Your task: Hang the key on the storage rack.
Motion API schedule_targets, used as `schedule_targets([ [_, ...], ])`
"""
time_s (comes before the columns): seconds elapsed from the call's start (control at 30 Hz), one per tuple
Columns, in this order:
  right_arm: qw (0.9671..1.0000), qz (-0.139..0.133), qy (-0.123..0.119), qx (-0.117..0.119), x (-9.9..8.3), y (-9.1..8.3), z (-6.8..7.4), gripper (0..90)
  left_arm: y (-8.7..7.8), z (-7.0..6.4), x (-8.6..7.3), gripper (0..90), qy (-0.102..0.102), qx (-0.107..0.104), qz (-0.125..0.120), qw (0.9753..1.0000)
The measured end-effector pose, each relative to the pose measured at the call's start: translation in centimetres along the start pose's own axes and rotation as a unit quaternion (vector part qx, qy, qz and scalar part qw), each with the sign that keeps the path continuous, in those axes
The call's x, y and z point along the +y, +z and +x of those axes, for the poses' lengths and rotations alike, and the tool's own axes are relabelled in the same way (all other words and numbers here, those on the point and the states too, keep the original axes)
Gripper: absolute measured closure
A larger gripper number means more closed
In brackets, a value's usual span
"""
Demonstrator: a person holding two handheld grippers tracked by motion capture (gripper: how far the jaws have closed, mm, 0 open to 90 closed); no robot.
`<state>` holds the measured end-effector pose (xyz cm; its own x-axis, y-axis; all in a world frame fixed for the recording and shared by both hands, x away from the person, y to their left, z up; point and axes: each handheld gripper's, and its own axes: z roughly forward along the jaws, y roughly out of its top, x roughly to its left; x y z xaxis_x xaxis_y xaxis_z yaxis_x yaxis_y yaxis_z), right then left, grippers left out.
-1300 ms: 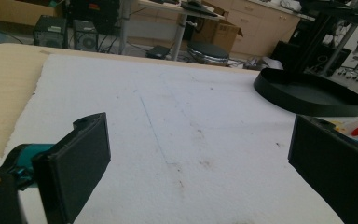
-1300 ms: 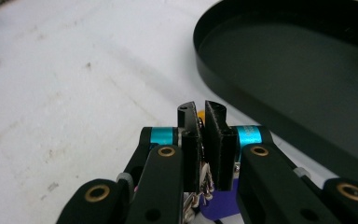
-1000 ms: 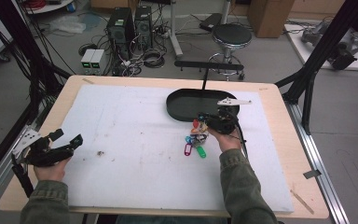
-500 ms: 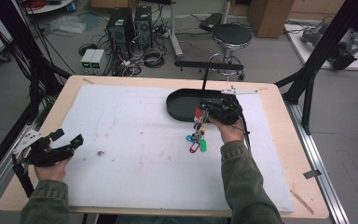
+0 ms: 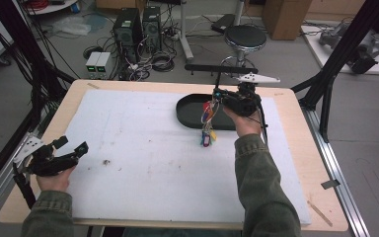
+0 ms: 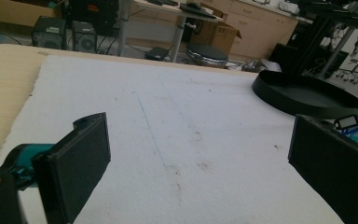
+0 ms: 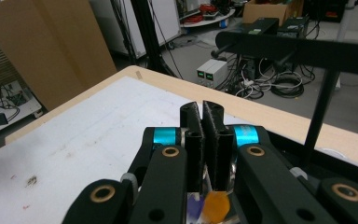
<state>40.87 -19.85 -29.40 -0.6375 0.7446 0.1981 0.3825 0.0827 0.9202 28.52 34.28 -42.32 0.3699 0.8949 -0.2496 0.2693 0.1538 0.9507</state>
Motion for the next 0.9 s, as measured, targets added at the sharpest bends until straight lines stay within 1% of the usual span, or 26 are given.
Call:
schedule_targets([
  [0.03,1.0,0.0,0.0,0.0,0.0,0.0,0.0,87.3,0.0,0.0,0.0,6.0,0.0,0.0,-0.001,1.0],
  [0.07,1.0,0.0,-0.004,-0.002,0.3,0.1,0.0,87.4,0.0,0.0,0.0,6.0,0.0,0.0,0.0,1.0],
  [0.13,1.0,-0.002,-0.003,-0.004,0.8,0.2,0.0,87.4,0.0,0.0,0.0,6.0,0.001,0.001,0.0,1.0],
  [0.3,0.9998,-0.015,-0.002,-0.013,2.6,0.1,0.0,87.4,0.1,0.0,0.0,6.0,0.0,0.0,0.0,1.0],
  [0.37,0.9996,-0.023,0.007,-0.013,3.3,0.1,-0.2,87.4,0.1,0.0,0.0,6.0,-0.001,0.0,-0.001,1.0],
  [0.43,0.9994,-0.028,0.004,-0.021,3.9,0.1,-0.3,87.4,0.1,0.1,0.0,6.0,-0.001,0.0,-0.001,1.0],
  [0.57,0.999,-0.034,0.009,-0.028,4.8,0.5,-0.6,87.4,0.1,0.0,0.0,6.0,-0.001,-0.001,0.0,1.0],
  [0.7,0.9988,-0.029,0.005,-0.038,5.9,1.1,-0.9,87.3,0.0,0.1,0.0,6.0,-0.001,-0.001,0.001,1.0],
  [0.8,0.9986,-0.033,0.013,-0.039,6.4,1.4,-1.2,87.4,0.1,0.1,0.0,6.0,-0.002,-0.002,0.001,1.0],
  [0.9,0.9986,-0.022,0.015,-0.045,6.8,2.1,-1.6,87.4,0.1,0.0,0.0,6.0,0.0,-0.002,0.002,1.0],
])
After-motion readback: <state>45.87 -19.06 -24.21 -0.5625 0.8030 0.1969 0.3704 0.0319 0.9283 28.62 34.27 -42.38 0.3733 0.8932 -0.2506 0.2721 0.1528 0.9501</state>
